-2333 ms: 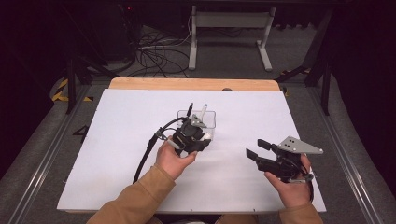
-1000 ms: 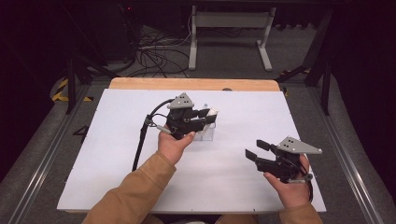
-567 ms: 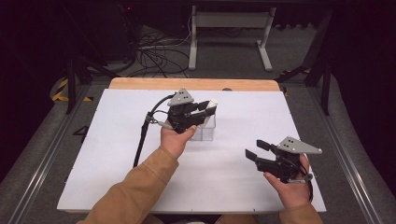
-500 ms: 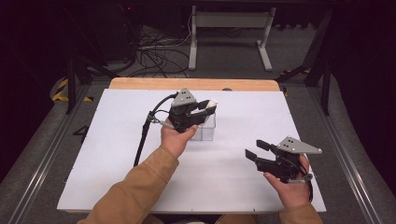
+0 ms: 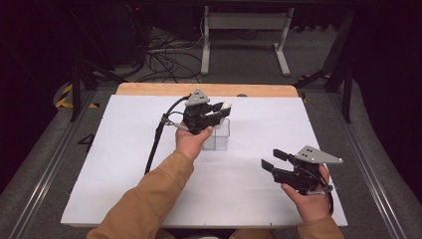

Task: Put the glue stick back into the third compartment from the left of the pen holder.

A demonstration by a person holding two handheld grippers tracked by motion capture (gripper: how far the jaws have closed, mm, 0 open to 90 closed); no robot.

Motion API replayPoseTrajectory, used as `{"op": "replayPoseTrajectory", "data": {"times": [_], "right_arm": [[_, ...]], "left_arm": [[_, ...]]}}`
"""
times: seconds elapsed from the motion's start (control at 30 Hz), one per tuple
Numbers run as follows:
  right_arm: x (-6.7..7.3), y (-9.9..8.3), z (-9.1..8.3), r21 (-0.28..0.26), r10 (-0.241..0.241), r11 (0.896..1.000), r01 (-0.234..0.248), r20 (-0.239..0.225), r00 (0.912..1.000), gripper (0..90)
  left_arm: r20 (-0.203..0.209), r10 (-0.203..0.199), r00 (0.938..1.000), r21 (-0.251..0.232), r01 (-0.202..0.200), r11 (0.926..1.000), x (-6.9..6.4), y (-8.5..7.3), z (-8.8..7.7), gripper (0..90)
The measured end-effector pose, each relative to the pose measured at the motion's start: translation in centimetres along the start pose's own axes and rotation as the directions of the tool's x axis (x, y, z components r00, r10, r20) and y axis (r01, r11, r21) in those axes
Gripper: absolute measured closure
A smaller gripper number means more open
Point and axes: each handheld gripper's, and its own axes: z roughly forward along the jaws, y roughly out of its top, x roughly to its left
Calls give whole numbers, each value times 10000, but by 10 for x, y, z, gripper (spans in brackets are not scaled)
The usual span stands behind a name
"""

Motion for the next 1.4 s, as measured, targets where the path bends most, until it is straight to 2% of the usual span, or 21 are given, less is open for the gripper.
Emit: {"op": "replayPoseTrajectory", "data": {"times": [0.13, 0.3, 0.6, 0.63, 0.7, 0.83, 1.0, 1.03, 1.2, 1.4], "right_arm": [[0, 0, 0, 8, -9, 10000, 9, 2, 10000, 402], [0, 0, 0, 22, 0, 10000, 0, -1, 10000, 402], [0, 0, 0, 9, 34, 10000, -34, -9, 10000, 402], [0, 0, 0, 7, 35, 10000, -35, -9, 10000, 402], [0, 0, 0, 12, 14, 10000, -14, -25, 10000, 402], [0, 0, -1, 14, 39, 10000, -39, -9, 10000, 402], [0, 0, -1, 9, 62, 10000, -62, -28, 10000, 402], [-1, 0, -1, 16, 37, 10000, -37, -17, 10000, 402], [0, 0, -1, 7, 16, 10000, -16, -19, 10000, 402], [0, 0, -1, 18, 25, 10000, -25, -5, 10000, 402]], "left_arm": [[-112, -183, 9998, 18, 183, 9998, 1, -1, 6, 673], [-247, -105, 9996, -21, 105, 9999, 5, -3, 10, 673], [28, -434, 9991, -76, 435, 9990, 5, -8, 18, 672], [45, -319, 9995, -63, 320, 9995, 6, -8, 19, 672], [73, -389, 9992, -14, 389, 9992, 5, -10, 21, 672], [-17, -229, 9997, 124, 229, 9997, 4, -12, 24, 672], [79, -231, 9997, 369, 228, 9991, 2, -15, 28, 671], [48, -289, 9996, 471, 287, 9985, 1, -16, 28, 671], [-234, -50, 9997, 745, 68, 9972, 0, -17, 30, 671], [-376, 91, 9993, 1101, -49, 9939, 1, -20, 31, 672]]}}
